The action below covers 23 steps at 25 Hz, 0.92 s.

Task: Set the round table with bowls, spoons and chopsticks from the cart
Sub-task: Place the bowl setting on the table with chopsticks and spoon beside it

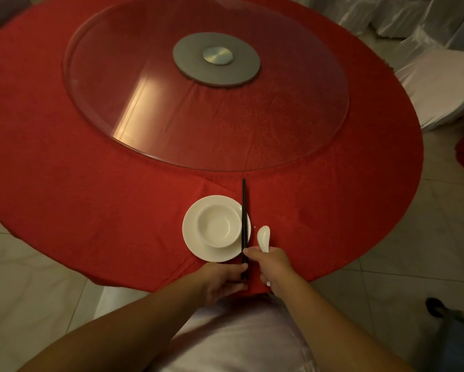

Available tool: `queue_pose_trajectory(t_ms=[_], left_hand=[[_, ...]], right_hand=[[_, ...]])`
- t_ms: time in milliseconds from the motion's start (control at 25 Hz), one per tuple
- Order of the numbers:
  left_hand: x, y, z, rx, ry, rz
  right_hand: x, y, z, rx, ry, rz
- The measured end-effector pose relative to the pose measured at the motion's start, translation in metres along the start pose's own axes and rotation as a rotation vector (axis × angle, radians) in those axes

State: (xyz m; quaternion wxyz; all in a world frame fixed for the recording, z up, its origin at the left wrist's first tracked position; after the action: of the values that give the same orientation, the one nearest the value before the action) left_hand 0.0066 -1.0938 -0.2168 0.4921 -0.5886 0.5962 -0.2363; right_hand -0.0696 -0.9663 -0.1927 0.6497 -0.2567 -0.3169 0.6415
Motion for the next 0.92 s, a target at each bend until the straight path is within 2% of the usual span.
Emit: queue_pose_trajectory(t_ms=[120, 240, 440, 560, 920], left_hand=[[0.035, -0.012, -0.005, 0.008, 0.201, -0.068], [0.099, -0.031, -0.037, -0.072, 0.358, -0.252], [0.140, -0.057, -0.112, -0.359, 0.334, -0.471], [0.126, -0.055, -0.126, -0.415, 0.307, -0.463], [0.130, -0.048, -0.123, -0.401, 0.234, -0.512]], right_hand=[[0.011, -0.001, 0.014, 0.089, 0.005, -0.080], [0.016, -0.001, 0.040, 0.194, -0.012, -0.140], [-0.008, 0.002, 0.075, 0.271, -0.105, -0.114], [-0.019, 0.005, 0.077, 0.260, -0.140, -0.100], [-0.033, 0.008, 0.075, 0.248, -0.160, -0.106]])
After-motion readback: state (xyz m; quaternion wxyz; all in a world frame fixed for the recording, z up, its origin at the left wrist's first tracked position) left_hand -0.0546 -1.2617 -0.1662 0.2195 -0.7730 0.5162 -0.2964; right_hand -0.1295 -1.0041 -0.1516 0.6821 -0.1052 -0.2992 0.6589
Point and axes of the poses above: each hand's wrist, its own y-axis towards the middle knuckle, its own x-axis out of the back of the hand, z = x × y, the point moved 10 cm from there along y, towards the middle knuckle, and after that the axes turned 11 degrees about y, right-handed, at the moved point
